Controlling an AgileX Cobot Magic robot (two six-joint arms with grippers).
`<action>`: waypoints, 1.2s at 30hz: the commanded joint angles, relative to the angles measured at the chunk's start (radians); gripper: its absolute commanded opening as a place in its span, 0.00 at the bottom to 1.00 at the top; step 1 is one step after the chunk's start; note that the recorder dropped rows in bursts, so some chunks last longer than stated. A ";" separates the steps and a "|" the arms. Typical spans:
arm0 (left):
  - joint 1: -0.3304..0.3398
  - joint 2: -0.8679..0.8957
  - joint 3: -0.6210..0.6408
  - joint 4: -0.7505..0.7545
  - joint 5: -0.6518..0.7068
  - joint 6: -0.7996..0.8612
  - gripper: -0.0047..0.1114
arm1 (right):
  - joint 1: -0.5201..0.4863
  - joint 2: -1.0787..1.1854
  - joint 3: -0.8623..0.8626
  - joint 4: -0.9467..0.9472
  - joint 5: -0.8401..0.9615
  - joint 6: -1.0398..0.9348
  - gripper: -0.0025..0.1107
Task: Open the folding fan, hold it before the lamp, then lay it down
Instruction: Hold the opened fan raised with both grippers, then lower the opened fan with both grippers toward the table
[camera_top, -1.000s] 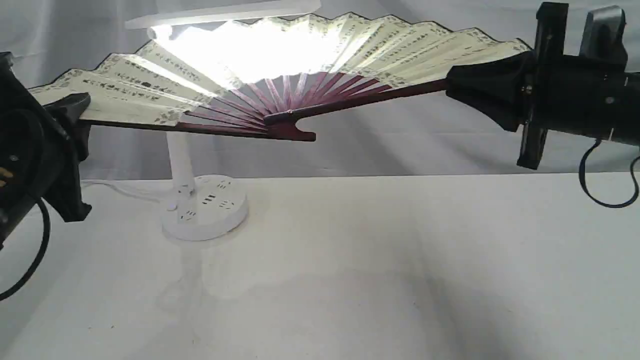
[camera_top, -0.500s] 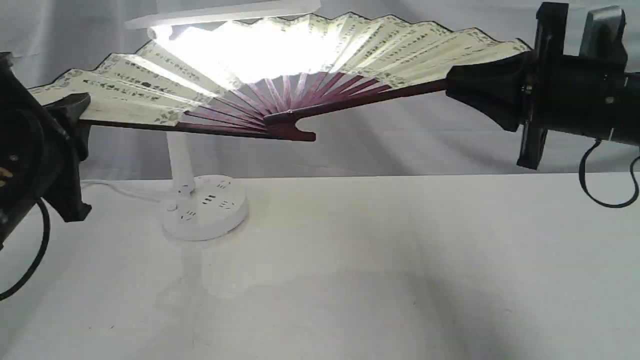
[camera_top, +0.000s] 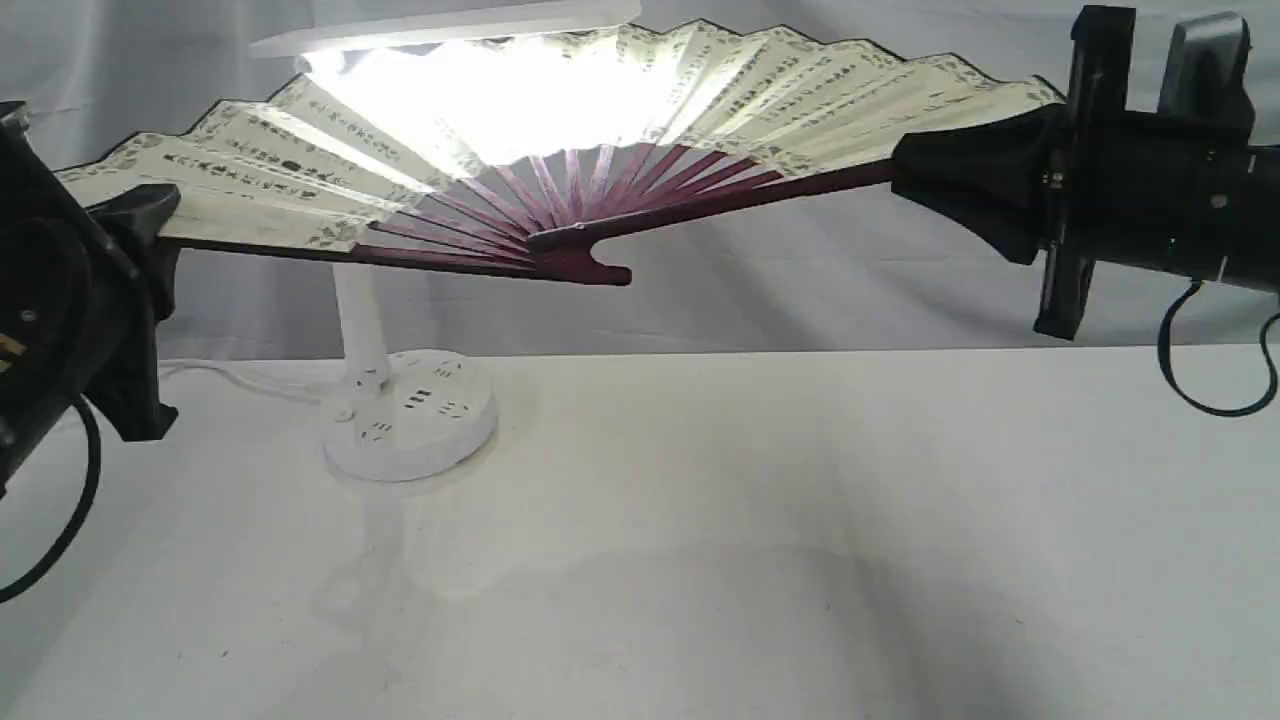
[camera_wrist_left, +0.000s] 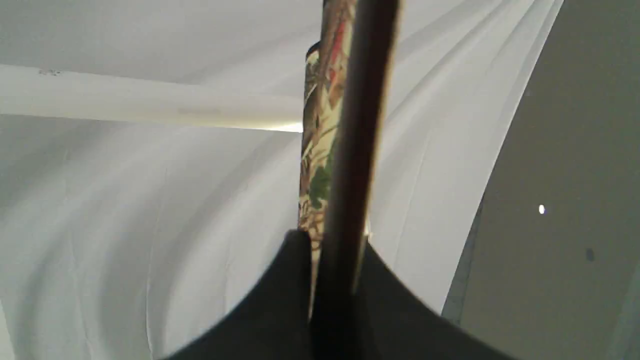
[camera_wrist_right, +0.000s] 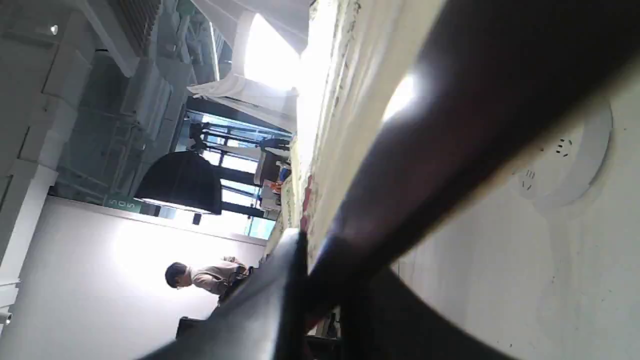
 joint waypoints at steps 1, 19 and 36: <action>0.020 -0.022 -0.003 -0.108 -0.060 -0.016 0.04 | -0.016 -0.006 0.001 -0.028 -0.087 -0.042 0.02; 0.020 -0.022 -0.001 -0.108 0.172 -0.014 0.04 | -0.016 -0.006 0.021 -0.159 -0.131 -0.030 0.02; 0.020 0.126 -0.001 0.028 0.176 -0.054 0.04 | -0.018 0.058 0.108 -0.205 -0.239 -0.027 0.02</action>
